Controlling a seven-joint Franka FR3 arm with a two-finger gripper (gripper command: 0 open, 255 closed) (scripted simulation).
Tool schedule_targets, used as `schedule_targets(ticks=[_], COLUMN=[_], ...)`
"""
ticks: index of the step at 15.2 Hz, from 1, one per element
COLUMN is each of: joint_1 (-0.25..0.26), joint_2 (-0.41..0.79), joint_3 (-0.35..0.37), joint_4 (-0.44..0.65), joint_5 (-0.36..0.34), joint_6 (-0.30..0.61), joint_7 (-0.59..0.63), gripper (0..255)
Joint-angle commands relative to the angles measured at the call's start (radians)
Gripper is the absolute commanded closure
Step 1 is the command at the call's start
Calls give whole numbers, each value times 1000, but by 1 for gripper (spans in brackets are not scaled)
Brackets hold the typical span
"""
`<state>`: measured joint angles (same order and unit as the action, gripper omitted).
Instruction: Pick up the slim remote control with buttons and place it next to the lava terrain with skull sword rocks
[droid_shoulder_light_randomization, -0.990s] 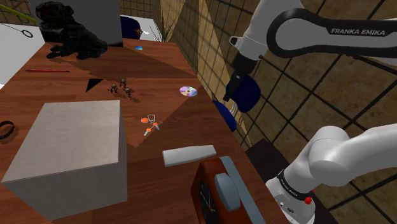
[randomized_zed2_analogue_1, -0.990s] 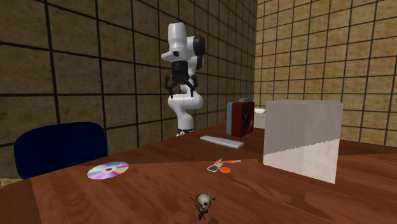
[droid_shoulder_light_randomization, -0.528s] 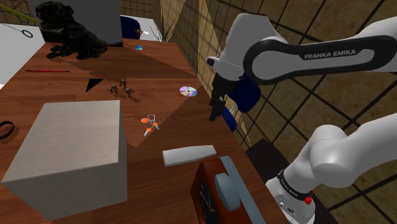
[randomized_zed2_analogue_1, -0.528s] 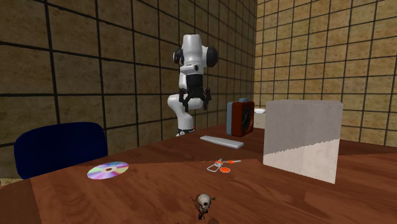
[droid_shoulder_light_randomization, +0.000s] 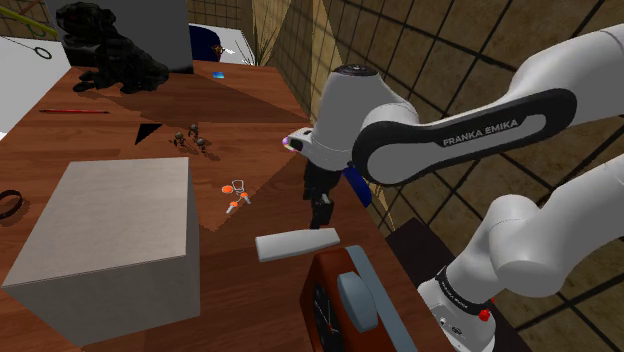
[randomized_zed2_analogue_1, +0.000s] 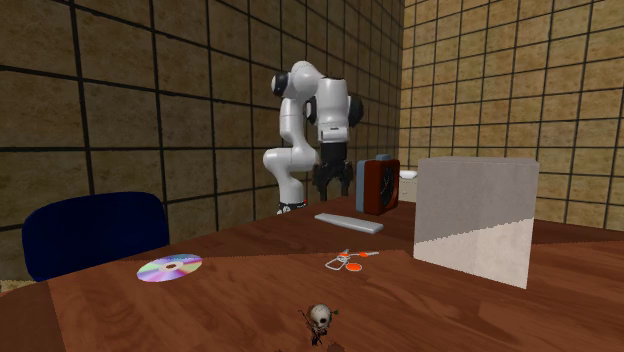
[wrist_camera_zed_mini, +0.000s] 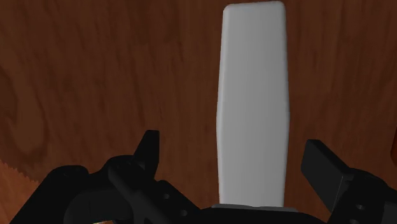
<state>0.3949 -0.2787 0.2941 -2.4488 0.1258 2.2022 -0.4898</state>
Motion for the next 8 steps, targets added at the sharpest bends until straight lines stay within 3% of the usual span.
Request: schedule_targets(ticks=[1, 8], joint_1=[22, 35], joint_2=[42, 124], joint_3=[26, 54], joint_4=[-11, -42], joint_5=[-12, -37], joint_6=[42, 145], joint_7=[-21, -21], gripper=[0, 0])
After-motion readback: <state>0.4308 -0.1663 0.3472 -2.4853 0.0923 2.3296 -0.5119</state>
